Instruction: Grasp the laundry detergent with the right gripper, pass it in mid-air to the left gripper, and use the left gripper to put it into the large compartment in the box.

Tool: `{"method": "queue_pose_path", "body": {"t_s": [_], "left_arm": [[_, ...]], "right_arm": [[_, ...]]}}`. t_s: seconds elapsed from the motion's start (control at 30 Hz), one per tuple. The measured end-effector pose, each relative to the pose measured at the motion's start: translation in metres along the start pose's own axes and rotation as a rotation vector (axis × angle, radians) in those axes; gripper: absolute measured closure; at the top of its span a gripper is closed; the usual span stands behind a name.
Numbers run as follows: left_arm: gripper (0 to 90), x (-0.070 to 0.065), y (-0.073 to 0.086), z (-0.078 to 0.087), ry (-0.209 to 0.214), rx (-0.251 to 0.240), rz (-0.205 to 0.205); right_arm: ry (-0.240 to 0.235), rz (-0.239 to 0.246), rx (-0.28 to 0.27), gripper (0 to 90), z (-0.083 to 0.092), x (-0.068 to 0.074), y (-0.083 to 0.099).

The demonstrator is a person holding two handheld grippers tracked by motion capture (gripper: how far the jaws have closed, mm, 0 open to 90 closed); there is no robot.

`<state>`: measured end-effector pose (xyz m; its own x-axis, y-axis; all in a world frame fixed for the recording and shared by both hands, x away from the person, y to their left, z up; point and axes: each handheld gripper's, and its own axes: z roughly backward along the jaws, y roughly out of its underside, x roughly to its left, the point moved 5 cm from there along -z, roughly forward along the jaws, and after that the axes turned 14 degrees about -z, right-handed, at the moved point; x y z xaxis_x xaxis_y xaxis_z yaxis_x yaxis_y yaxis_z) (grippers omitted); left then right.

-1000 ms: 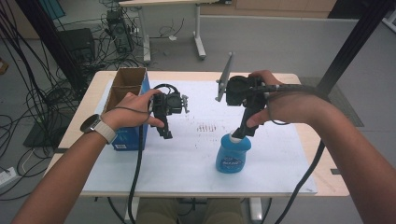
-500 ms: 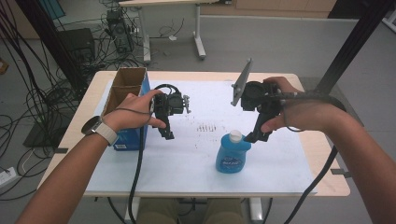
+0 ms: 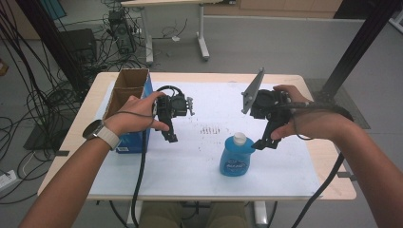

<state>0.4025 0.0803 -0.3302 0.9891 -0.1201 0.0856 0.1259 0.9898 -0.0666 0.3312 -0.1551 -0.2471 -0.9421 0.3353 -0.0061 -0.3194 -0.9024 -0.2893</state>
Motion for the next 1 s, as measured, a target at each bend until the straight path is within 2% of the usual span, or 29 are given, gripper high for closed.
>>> {"method": "queue_pose_path", "body": {"t_s": [0.47,1.0], "left_arm": [[10.6,-0.001,-0.007,0.001,-0.003,0.004,0.003],[10.6,-0.002,-0.013,0.000,-0.009,0.006,0.013]], "right_arm": [[-0.016,-0.012,-0.042,5.2,-0.007,-0.006,0.017],[-0.057,-0.035,-0.097,4.7,-0.022,-0.012,0.037]]}}
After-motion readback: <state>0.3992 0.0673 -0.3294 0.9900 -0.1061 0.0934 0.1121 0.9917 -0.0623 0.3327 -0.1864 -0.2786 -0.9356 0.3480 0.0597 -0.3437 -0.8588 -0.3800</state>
